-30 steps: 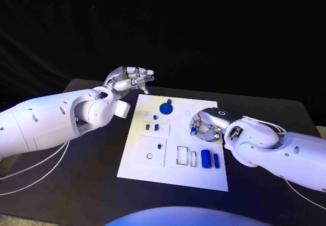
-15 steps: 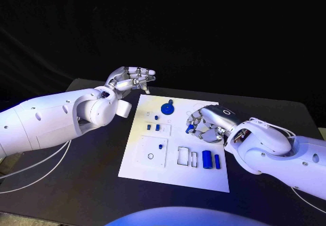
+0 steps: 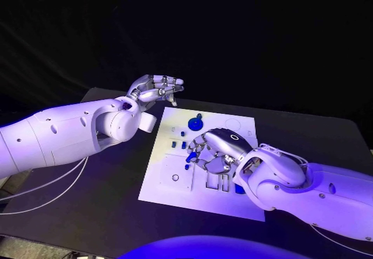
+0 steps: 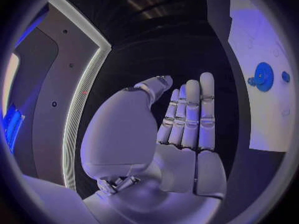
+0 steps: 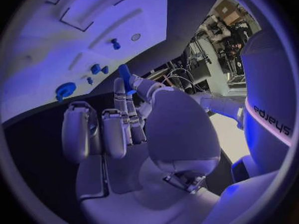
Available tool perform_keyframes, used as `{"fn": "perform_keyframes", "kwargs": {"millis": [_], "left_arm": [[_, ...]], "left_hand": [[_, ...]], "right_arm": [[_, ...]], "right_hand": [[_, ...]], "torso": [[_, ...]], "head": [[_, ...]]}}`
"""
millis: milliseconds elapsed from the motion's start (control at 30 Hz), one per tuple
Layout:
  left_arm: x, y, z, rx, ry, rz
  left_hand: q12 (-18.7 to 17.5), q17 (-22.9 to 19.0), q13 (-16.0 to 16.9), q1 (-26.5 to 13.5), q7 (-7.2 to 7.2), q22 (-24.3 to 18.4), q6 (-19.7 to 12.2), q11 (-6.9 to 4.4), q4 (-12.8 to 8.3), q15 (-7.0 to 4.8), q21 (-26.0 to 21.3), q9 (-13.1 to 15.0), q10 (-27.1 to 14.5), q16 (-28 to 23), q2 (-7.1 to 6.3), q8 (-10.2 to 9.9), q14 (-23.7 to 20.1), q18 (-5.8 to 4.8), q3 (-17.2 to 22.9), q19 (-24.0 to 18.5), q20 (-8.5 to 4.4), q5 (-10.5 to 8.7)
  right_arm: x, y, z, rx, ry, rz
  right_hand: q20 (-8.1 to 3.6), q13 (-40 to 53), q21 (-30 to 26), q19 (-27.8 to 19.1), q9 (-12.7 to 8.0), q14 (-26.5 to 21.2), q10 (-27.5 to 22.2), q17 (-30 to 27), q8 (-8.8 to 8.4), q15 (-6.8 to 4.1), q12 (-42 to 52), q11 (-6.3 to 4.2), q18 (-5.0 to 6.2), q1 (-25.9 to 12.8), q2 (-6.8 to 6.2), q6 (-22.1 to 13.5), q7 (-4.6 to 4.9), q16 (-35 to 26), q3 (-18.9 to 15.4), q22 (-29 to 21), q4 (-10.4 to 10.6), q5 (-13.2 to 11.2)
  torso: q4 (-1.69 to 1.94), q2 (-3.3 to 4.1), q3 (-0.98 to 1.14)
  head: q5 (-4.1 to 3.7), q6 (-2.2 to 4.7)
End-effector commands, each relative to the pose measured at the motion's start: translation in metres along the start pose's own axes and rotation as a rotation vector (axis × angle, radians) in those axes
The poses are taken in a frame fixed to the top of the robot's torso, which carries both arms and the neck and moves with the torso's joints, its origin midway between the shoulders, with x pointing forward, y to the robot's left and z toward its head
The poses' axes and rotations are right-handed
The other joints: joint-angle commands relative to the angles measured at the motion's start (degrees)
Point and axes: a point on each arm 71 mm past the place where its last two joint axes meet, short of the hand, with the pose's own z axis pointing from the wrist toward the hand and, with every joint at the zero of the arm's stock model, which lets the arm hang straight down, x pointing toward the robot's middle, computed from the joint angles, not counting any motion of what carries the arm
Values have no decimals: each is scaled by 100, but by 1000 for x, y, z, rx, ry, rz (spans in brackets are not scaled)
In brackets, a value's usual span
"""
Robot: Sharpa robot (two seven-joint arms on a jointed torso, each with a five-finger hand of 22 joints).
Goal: Assemble the parts on the task board
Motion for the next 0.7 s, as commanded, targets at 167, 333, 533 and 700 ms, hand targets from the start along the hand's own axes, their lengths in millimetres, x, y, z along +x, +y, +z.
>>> {"fn": "perform_keyframes", "kwargs": {"millis": [167, 333, 533, 700], "left_arm": [[7, 0, 3, 7, 22, -19], [9, 0, 4, 6, 27, -21], [10, 0, 4, 5, 30, -23], [10, 0, 4, 5, 31, -23]], "left_hand": [[31, -9, 5, -9, 5, 4, -45, 12, -10, 1, -28, -3, -43, 23, 30, -4, -28, 34, -11, -3, 34, 38], [31, -9, 5, -9, 5, 4, -45, 12, -10, 1, -28, -3, -43, 23, 30, -4, -28, 34, -11, -3, 34, 38], [40, -12, 7, -6, 6, 5, -49, 13, -13, 1, -28, -2, -51, 25, 31, -2, -30, 34, -9, -3, 34, 38], [40, -12, 7, -6, 6, 5, -49, 13, -13, 1, -28, -2, -51, 25, 31, -2, -30, 34, -9, -3, 34, 38]], "right_arm": [[25, 15, 10, -60, 29, 48], [39, 17, 14, -62, 52, 64], [51, 16, 17, -57, 80, 61], [58, 12, 20, -47, 103, 43]], "right_hand": [[-48, 8, 11, 157, 127, 303, 29, -4, 96, -39, -6, 10, -100, 55, -3, 45, -17, 30, 8, 685, -31, 41], [-47, 7, 14, 158, 129, 303, 26, -4, 96, -38, -9, 12, -100, 57, -3, 40, -13, 30, 12, 687, -36, 45], [-47, 6, 9, 156, 133, 302, 18, -7, 97, -35, -15, 17, -99, 62, -6, 30, -6, 30, 18, 685, -47, 52], [-47, 6, 9, 156, 133, 302, 18, -7, 97, -35, -15, 17, -99, 62, -6, 30, -6, 30, 18, 685, -47, 52]], "torso": [[5, -2, -14], [4, 2, -8], [-5, 9, 1], [-4, 7, -2]], "head": [[72, -24], [107, -36], [143, -53], [150, -71]]}}
